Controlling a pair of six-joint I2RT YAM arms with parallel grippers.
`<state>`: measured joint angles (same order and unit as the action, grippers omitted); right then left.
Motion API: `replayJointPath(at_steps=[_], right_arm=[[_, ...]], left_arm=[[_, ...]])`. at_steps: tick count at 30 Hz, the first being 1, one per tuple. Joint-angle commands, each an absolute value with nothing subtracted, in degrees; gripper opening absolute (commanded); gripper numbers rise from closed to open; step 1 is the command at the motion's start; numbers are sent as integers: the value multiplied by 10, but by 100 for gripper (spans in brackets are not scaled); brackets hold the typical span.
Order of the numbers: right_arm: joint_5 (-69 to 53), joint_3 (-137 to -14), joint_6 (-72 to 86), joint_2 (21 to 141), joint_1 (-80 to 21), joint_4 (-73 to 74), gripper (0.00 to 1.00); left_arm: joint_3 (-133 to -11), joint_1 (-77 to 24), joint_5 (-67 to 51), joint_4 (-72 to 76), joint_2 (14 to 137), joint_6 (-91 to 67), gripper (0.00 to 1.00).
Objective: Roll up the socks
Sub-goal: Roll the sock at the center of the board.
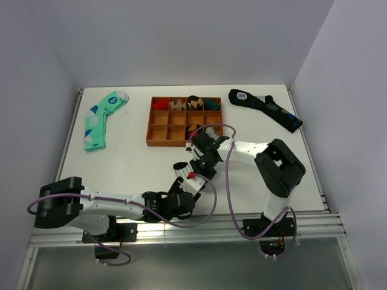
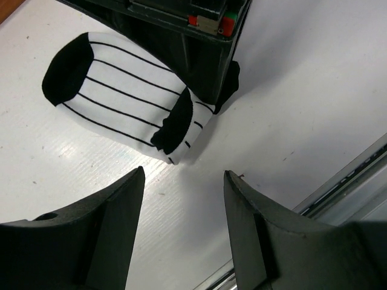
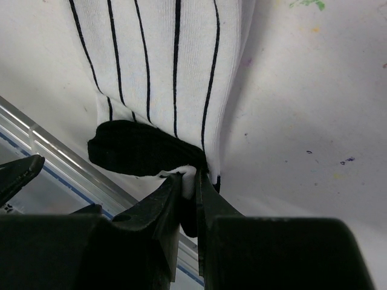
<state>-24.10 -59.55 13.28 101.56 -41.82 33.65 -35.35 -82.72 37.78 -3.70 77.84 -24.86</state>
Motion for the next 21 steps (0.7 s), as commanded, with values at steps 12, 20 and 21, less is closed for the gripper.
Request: replayJointPath(at_steps=[12,20,21], right_arm=[[-192,-610,97,1035,-405,388,6],[-192,-614,95,1042,-405,388,5],[-193,-614,95,1042,-405,388,5]], left_arm=[[-381,-801,339,11,809,-193,59],[-387,-792,347,38,829,-162,58],[-386,-792,343,45,829,-155,58]])
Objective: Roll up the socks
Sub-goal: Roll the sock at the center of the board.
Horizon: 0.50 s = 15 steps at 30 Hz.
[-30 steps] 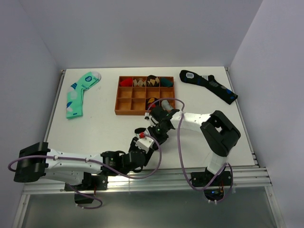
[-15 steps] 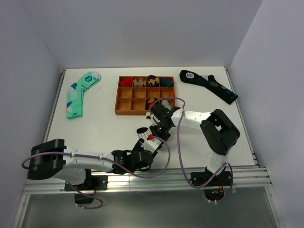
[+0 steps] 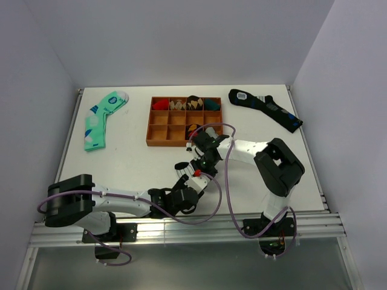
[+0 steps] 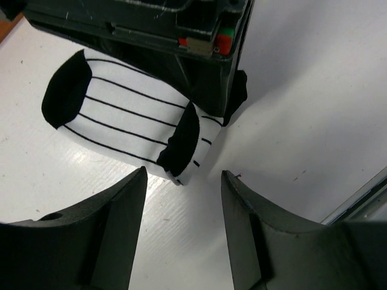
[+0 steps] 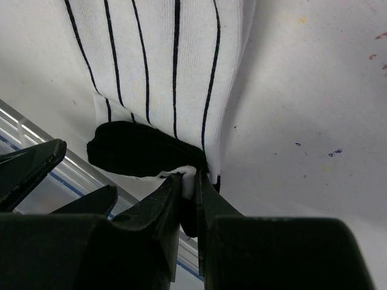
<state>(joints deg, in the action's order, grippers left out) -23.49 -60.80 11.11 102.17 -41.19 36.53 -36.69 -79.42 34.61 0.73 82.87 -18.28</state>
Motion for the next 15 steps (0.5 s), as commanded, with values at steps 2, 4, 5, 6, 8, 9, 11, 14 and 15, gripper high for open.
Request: replayJointPath(at_steps=[2,4,5,6,8,9,11,14,15], right_arm=[[-193,-614,95,1042,-405,388,5],[-193,-614,93,1043,-404,388,5],[-193,-615,91,1043,-404,388,5],[-193,-614,92,1044,-405,388,5],[-192,-613,91,1044,-404,388,5],[-192,-614,91,1045,-404,388,5],[-193,-613,90,1044,-403,388,4],[-193,-614,88,1043,-403,389,4],[-193,-615,88,1044,-403,388,4]], left_arm=[[-386,-790,343,47,833,-152,58],[-387,-786,337,52,839,-149,58],[-386,-784,336,54,841,-149,58],[-386,-782,335,56,843,-148,58],[-388,-779,332,59,851,-146,58],[-388,-776,333,60,853,-144,58],[-389,-774,334,61,857,-145,58],[-390,-767,328,64,860,-144,58],[-390,-764,327,64,860,-144,58]])
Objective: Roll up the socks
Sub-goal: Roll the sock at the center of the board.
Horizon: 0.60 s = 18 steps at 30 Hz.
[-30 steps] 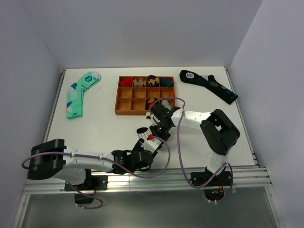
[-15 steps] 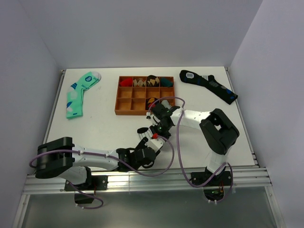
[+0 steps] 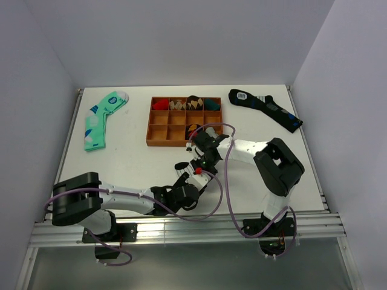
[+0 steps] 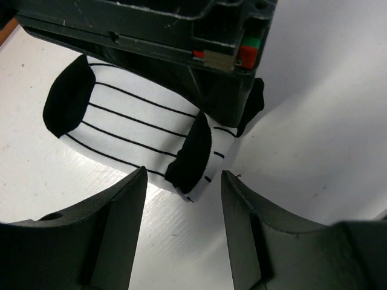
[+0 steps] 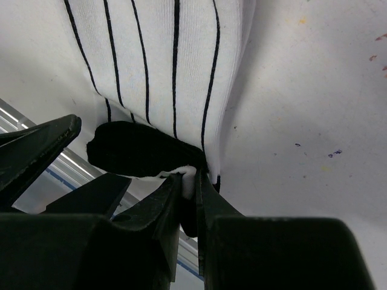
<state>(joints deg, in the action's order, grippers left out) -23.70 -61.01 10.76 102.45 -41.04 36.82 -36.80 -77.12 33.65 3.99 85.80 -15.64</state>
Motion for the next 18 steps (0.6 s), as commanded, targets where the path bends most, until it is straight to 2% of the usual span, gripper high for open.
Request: replayJointPath(at_steps=[1,18], right_arm=[[-194,-616,88,1044,-403,388,5],[-198,-612,84,1040,-399,385,4]], left_arm=[[-391,-762,325,64,864,-144,58],[-385,-750,297,80,896,-164,58]])
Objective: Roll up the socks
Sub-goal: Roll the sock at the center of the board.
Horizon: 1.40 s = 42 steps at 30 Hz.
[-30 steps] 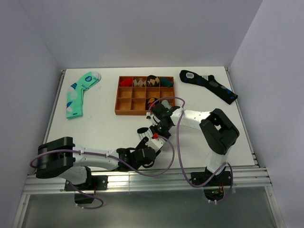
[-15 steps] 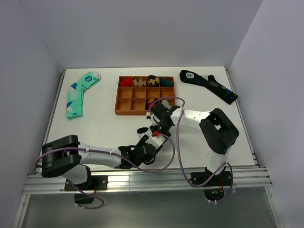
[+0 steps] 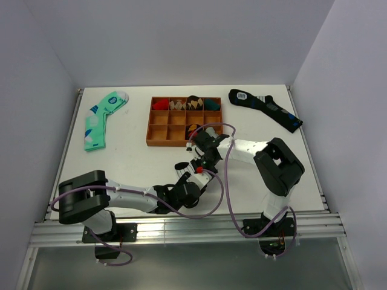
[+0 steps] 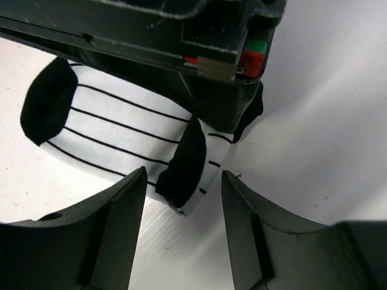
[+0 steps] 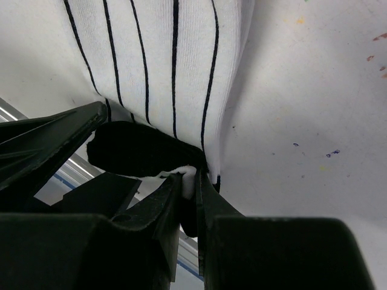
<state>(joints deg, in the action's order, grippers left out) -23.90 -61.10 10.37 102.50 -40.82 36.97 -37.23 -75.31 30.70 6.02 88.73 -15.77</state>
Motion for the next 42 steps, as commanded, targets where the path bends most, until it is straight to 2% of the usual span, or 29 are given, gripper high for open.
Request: replayJointPath(at_steps=[1,11,13,16,21,22,23,26,29,37,40,42], right_arm=[[-199,-611,84,1040,-400,385,4],[-204,-606,87,1035,-398,379,4],[-205,-606,90,1036,-398,376,4],[-210,-606,89,1037,-397,374,4],[-210,-604,91,1036,-398,373,5],[-209,-603,91,1034,-398,372,5],[-207,-602,93,1033,-398,371,6],[-206,-600,98,1031,-396,366,7],[-207,-594,105,1031,-396,354,8],[-211,-592,117,1034,-395,337,8],[-206,-597,117,1034,-395,344,8],[-201,-600,115,1034,-395,351,8]], left_arm=[[-382,-750,295,86,896,-168,58],[-363,-741,294,94,897,-224,49],[-359,-739,291,94,896,-233,43],[-355,-735,284,96,891,-236,39],[-352,-722,260,96,887,-241,25],[-352,-722,258,96,888,-243,21],[-352,-721,256,95,889,-243,12],[-351,-720,245,91,890,-254,3],[-345,-718,227,94,886,-276,0],[-314,-718,198,126,868,-325,1],[-315,-720,211,118,850,-330,15],[-319,-725,235,108,821,-325,28]])
